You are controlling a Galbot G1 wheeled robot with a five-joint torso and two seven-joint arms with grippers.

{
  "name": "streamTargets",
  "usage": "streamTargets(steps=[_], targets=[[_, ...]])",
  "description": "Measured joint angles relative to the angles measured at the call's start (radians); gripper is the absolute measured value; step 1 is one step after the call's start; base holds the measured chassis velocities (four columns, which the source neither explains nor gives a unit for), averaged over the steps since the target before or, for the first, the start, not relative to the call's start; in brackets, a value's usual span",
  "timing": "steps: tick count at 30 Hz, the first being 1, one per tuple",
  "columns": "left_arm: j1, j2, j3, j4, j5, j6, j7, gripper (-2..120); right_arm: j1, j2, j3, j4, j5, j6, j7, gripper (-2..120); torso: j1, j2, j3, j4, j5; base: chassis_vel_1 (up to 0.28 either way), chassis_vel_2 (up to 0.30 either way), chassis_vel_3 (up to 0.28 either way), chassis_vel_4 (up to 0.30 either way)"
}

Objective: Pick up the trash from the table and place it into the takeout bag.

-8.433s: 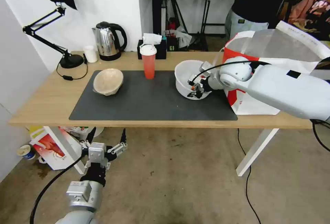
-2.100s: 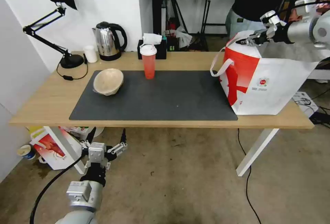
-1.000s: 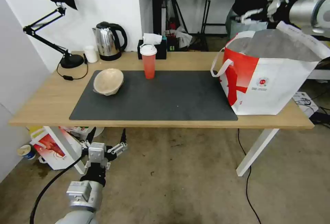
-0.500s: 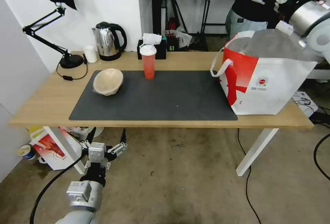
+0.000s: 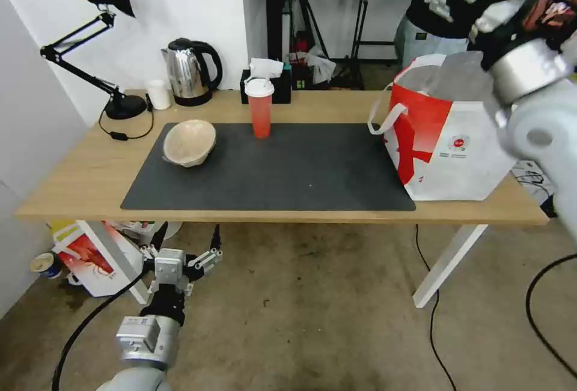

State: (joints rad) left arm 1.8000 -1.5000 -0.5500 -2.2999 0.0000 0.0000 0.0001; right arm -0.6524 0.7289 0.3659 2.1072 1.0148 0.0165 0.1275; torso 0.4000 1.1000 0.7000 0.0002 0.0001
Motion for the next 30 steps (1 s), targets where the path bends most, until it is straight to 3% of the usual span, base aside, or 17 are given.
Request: streamTargets(steps=[4, 13, 30], targets=[[0.0, 0.0, 0.0, 0.0, 0.0, 0.0, 0.0, 100, -0.201, 0.073, 0.11, 0.141, -0.107, 0.015, 0.005, 100, 0.0, 0.0, 0.0, -0.0004, -0.0002, 0.0, 0.0, 0.0, 0.0], [0.0, 0.0, 0.0, 0.0, 0.0, 0.0, 0.0, 100, -0.526, 0.226, 0.193, 0.279, -0.296, 0.086, -0.04, 100, 0.0, 0.0, 0.0, -0.0005, -0.0003, 0.0, 0.0, 0.0, 0.0], [0.0, 0.0, 0.0, 0.0, 0.0, 0.0, 0.0, 100, -0.721, 0.309, 0.115, 0.319, -0.331, 0.145, -0.139, 100, 0.0, 0.0, 0.0, -0.0002, -0.0002, 0.0, 0.0, 0.0, 0.0]])
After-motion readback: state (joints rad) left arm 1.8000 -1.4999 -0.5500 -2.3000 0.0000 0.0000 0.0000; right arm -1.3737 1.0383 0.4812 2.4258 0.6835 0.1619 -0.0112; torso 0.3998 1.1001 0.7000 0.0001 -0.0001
